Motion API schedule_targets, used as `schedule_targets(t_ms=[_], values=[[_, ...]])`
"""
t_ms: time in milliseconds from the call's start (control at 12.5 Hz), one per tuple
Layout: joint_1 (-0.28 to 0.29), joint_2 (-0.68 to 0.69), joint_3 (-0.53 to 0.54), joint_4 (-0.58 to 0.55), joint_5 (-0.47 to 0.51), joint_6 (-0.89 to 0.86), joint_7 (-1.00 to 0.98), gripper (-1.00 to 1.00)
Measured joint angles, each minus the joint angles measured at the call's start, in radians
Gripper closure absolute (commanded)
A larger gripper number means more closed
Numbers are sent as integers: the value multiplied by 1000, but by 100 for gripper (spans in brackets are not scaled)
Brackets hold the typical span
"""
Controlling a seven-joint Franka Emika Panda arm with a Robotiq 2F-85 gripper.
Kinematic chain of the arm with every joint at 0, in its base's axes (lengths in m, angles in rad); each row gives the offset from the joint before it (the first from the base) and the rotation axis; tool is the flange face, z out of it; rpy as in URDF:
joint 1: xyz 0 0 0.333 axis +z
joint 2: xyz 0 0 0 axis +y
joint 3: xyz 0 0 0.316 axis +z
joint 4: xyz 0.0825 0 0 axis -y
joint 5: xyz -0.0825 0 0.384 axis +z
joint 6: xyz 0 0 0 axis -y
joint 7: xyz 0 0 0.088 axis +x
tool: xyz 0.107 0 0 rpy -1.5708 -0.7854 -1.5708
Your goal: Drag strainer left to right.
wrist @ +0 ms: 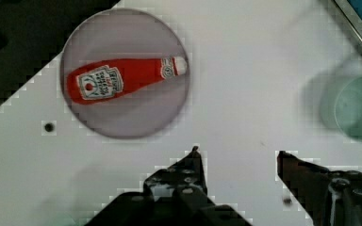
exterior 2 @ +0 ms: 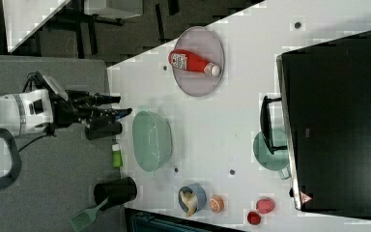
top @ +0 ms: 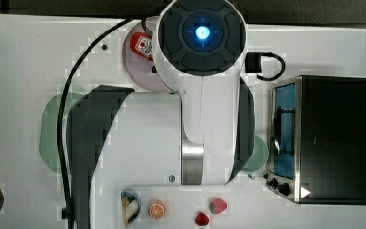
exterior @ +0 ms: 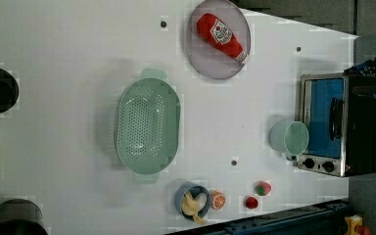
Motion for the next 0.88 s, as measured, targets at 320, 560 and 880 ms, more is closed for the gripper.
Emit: schedule_targets(t_ms=[320,560,880], values=[[-12,-369,-6,-302,-21,-207,81,-100],[-18,-467,48,-278,-16,-126,97,-100],[-11,-320,273,-218,18,-15,225,-100]])
